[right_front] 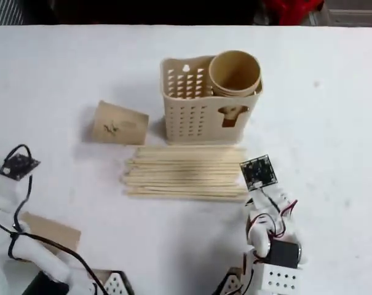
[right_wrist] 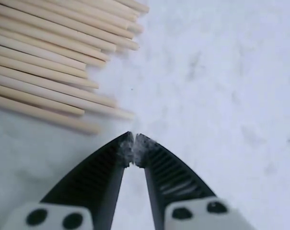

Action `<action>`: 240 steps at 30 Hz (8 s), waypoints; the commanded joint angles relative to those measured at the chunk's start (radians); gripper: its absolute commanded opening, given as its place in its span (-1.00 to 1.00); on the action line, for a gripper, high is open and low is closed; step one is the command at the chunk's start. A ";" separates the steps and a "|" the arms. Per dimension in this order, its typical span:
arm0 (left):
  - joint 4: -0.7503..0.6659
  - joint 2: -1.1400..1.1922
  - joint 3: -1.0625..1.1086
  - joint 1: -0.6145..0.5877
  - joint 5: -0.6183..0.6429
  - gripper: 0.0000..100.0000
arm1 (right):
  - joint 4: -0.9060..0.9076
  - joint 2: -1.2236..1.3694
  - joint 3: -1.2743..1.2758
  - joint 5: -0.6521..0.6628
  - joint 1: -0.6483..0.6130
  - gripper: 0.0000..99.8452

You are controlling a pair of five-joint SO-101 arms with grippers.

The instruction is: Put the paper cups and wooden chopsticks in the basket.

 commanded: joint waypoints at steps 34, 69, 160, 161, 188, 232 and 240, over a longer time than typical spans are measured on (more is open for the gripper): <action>-0.391 0.031 -0.414 0.094 0.473 -0.45 | 0.004 -0.012 -0.003 0.009 0.010 -0.96; 0.094 0.710 -0.657 -0.116 0.192 -0.77 | 0.002 -0.012 0.008 0.009 0.007 -0.96; -0.252 1.053 -2.073 1.702 1.363 -0.75 | 0.002 -0.012 -0.029 -0.084 0.074 -0.96; -0.249 1.053 -2.073 1.702 1.363 -0.74 | 0.002 -0.012 -0.029 -0.084 0.074 -0.96; 0.094 0.947 -1.967 0.888 1.267 -0.71 | -0.010 -0.012 -0.026 -0.083 0.074 -0.96; -0.284 0.957 -1.125 0.700 1.257 -0.71 | -0.025 -0.012 -0.009 -0.037 0.074 -0.96; -0.402 0.946 -1.054 0.496 1.142 -0.71 | -0.025 -0.012 -0.009 -0.037 0.074 -0.96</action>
